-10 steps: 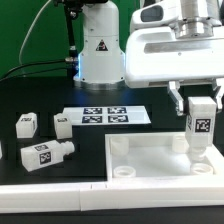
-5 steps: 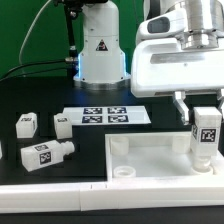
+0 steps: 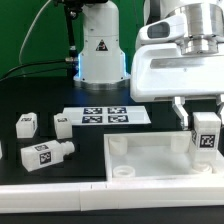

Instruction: Assemble square table

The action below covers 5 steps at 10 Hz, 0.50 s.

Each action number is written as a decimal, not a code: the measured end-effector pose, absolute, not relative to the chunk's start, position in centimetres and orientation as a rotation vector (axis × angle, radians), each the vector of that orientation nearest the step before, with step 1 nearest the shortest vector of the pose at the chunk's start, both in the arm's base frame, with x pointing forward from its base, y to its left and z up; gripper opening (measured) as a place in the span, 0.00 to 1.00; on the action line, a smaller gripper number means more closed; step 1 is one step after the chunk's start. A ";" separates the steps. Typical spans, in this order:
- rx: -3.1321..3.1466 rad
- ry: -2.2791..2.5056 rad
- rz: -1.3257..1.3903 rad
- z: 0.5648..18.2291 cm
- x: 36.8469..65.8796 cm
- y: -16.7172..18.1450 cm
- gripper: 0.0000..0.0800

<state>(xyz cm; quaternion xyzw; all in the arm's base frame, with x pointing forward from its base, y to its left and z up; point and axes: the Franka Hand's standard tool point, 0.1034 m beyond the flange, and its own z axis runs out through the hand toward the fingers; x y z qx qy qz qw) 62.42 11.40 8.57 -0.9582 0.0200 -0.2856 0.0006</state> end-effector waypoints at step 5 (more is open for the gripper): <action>-3.009 0.049 -0.930 7.9 62.4 11.2 0.36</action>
Offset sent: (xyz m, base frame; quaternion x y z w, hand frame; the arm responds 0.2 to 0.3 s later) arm 0.0010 -0.0059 -0.0066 -0.0173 0.0298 -0.0202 0.9992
